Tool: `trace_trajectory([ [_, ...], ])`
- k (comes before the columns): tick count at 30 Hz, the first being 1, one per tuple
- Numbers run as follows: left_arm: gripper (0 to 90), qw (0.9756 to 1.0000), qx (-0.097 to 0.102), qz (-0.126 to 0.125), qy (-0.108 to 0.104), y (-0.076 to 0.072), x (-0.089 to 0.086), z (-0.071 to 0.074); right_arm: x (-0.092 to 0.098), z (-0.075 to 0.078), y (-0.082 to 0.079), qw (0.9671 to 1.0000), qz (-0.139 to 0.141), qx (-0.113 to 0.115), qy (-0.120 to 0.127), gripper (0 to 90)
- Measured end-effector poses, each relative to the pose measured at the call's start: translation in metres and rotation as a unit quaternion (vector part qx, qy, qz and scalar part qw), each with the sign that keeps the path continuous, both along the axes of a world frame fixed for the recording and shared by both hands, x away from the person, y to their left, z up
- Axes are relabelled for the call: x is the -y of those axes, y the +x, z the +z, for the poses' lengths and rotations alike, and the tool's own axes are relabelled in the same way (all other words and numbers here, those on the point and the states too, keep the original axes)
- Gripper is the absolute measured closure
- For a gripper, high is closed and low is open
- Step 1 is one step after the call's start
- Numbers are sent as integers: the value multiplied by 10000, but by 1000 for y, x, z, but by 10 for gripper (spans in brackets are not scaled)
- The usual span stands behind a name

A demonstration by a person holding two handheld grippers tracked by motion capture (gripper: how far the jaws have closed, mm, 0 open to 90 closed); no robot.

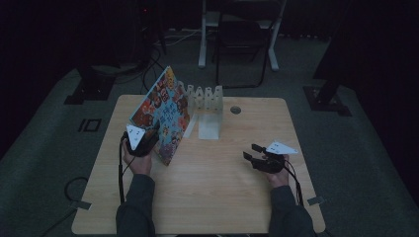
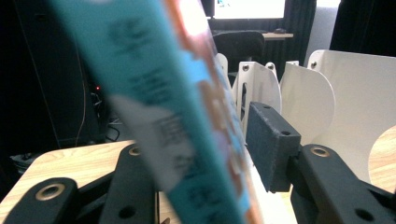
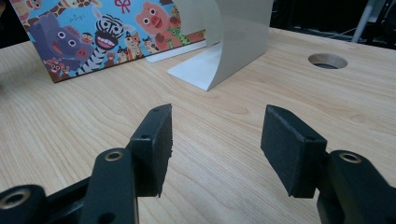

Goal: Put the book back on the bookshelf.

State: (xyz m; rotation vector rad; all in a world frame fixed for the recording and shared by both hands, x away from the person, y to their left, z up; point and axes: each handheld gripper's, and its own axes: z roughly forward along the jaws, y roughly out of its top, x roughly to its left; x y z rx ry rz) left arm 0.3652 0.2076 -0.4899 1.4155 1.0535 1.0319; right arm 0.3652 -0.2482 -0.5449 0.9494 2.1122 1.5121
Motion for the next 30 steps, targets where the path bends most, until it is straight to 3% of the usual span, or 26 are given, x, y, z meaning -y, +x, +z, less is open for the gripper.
trace_trajectory([
  [17, 543, 9999, 7, -7, -143, -9, -12, -4, -1, 0, 0, 10000, 11, -4, -14, 431],
  [24, 538, 9998, -48, -167, -132, -15, -14, 0, -1, -1, 0, 10000, 16, -1, -21, 431],
  [30, 504, 9992, -87, -273, -296, -20, -16, -2, -2, -1, 0, 10000, 25, -21, -21, 430],
])
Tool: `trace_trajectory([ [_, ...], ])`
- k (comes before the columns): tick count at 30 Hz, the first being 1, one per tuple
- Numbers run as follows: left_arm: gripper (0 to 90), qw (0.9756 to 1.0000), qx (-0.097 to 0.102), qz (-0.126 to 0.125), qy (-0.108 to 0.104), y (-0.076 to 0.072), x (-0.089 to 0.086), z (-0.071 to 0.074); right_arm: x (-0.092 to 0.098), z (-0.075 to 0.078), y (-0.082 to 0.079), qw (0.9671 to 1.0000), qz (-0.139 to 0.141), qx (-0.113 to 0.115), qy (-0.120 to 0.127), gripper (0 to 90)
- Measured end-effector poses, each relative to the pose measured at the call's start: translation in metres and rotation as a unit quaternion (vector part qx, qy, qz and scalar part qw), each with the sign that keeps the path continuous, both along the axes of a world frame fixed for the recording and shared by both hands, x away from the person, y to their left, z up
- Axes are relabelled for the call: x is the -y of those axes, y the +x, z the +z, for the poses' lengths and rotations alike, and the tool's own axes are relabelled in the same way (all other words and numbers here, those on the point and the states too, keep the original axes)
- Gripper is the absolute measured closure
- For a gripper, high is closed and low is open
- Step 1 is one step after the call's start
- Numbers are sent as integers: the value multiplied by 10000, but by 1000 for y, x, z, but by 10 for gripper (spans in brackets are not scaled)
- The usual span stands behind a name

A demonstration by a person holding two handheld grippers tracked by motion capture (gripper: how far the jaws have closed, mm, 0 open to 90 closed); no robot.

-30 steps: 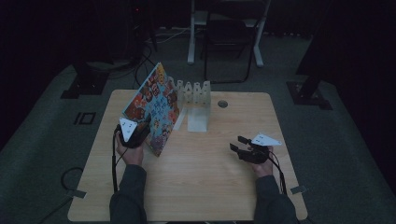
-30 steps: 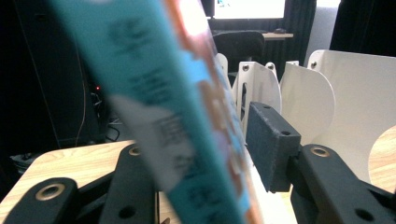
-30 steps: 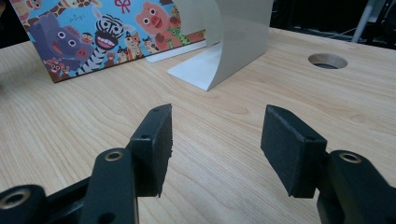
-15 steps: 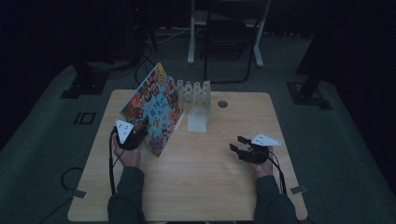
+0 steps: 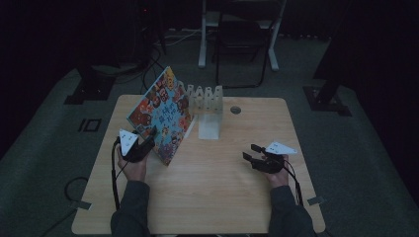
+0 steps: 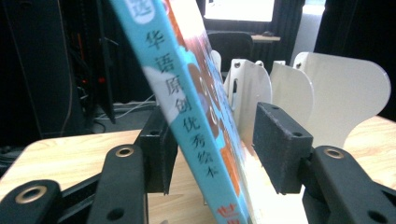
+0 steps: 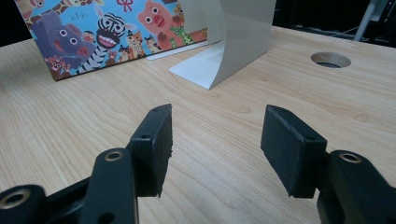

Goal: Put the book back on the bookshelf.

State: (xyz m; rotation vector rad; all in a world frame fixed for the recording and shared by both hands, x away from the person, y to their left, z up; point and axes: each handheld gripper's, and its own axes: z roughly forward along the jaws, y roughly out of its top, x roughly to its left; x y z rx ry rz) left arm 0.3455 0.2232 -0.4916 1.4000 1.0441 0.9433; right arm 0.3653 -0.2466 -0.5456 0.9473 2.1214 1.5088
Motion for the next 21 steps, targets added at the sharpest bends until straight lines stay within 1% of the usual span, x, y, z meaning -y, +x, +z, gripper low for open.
trace_trajectory([
  [3, 466, 10000, -30, 36, -37, -4, -2, -1, 0, 0, 0, 10000, 3, -7, 0, 430],
  [4, 459, 10000, -2, 36, -49, -5, -3, -1, 0, 0, 0, 10000, 4, -7, 0, 430],
  [10, 410, 10000, -31, -45, -6, -15, -6, 1, 0, 0, 0, 10000, 4, -9, 0, 429],
  [12, 400, 10000, -12, -38, 10, -18, -7, 0, 0, 0, 0, 10000, -7, -5, -1, 429],
  [14, 376, 10000, -57, -32, 8, -21, -9, -2, 0, 0, 0, 10000, -8, 0, -3, 429],
  [18, 366, 9999, -146, -36, 22, -26, -14, -8, 0, 0, 0, 10000, 1, -9, -8, 427],
  [21, 365, 9997, -225, -45, -14, -31, -17, -13, 0, 0, 0, 10000, -3, -19, -8, 425],
])
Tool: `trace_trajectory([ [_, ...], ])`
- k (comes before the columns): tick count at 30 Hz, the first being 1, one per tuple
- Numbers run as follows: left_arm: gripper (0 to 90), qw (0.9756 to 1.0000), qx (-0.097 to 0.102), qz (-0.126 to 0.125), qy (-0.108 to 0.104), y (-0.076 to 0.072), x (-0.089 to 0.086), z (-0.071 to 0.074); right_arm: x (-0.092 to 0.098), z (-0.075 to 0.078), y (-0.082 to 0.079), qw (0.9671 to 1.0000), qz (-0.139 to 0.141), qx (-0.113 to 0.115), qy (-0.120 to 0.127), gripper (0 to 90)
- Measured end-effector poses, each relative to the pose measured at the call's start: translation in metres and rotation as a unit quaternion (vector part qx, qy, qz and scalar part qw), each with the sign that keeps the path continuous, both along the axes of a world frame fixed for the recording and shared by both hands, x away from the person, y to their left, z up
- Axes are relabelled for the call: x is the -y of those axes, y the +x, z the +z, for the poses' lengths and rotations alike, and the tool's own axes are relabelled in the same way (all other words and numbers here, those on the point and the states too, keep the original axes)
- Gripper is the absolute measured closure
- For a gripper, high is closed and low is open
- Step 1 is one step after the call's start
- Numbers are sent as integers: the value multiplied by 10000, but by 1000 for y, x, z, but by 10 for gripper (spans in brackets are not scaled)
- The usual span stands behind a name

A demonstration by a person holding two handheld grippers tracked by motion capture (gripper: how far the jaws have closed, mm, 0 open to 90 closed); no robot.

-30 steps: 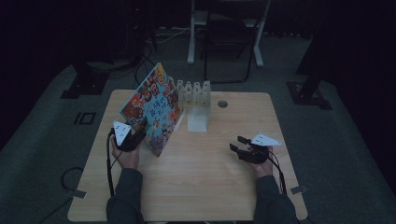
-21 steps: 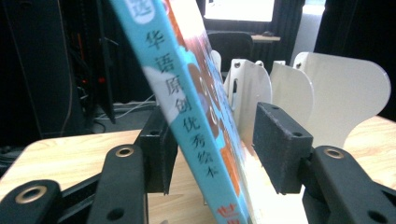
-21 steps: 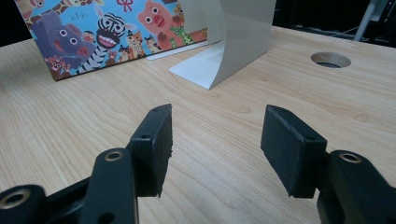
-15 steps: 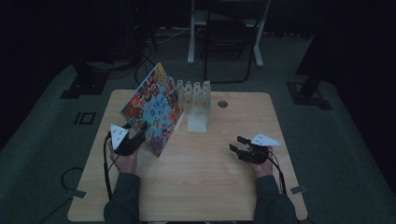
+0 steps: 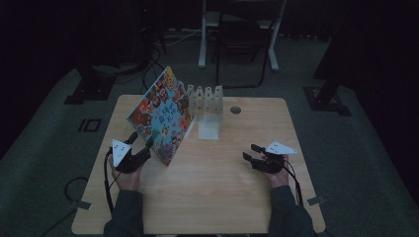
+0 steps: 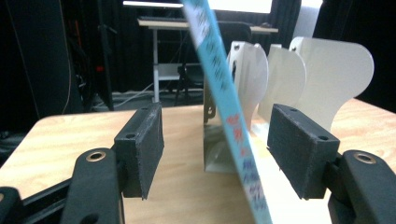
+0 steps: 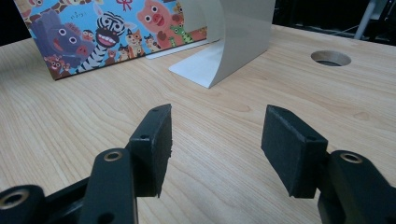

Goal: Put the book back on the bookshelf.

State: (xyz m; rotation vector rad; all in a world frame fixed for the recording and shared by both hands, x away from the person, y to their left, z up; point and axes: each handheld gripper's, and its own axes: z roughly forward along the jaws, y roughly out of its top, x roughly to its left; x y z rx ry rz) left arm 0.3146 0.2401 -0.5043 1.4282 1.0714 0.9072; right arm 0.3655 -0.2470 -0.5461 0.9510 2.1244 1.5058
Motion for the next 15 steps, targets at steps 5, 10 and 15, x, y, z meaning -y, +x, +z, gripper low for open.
trace_trajectory([
  [5, 365, 9999, -135, -27, 76, -9, -6, -9, 0, -1, 0, 10000, -7, -23, -8, 419],
  [10, 365, 9995, -317, 5, 8, -11, -11, -18, 0, -1, 0, 10000, -5, -28, -16, 418],
  [15, 366, 9991, -422, 29, 44, -10, -11, -23, 1, -1, 0, 10000, -19, -25, -12, 416],
])
